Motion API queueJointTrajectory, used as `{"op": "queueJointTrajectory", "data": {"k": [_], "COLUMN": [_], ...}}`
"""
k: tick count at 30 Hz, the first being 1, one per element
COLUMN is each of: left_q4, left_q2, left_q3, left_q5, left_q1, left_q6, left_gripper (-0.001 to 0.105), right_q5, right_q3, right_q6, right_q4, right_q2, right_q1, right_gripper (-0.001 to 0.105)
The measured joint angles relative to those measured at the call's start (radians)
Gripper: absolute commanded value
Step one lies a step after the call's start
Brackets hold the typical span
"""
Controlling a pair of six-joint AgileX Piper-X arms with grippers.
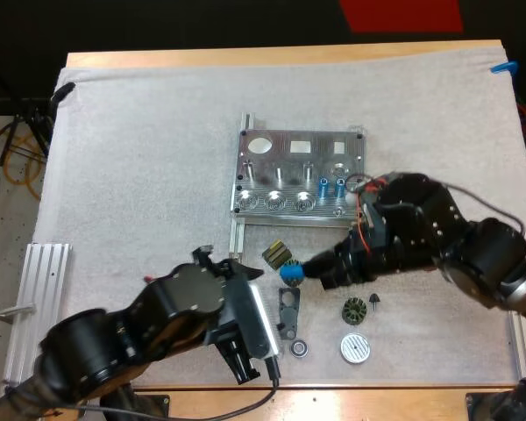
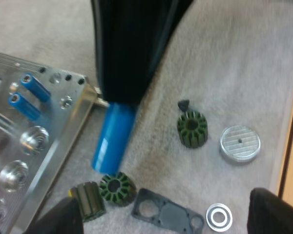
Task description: Load cells from left to right
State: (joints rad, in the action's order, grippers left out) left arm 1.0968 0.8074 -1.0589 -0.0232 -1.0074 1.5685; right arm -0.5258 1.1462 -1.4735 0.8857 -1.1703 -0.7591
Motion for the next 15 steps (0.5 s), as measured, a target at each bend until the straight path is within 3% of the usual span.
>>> {"op": "queueJointTrajectory", "data": {"k": [4, 9, 15], "left_q4": [0.000, 0.000, 0.000], "left_q2": [-0.038, -0.067, -0.067], "left_q3": [0.000, 0.000, 0.000], "left_q5": [0.040, 0.108, 0.152], "left_q1": [0.000, 0.000, 0.000], "left_q6": [0.065, 0.092, 0.101], "left_gripper": [0.068, 0.068, 0.068], "right_q5": [0.060, 0.309, 0.507], "right_q3": [0.086, 0.211, 0.342], "right_q6": [-0.022, -0.154, -0.270], "right_q4": [0.110, 0.284, 0.331], "right_q2": [-0.070, -0.213, -0.352], "right_q1": [0.030, 0.076, 0.125], "right_gripper": [0.000, 0.000, 0.000]}}
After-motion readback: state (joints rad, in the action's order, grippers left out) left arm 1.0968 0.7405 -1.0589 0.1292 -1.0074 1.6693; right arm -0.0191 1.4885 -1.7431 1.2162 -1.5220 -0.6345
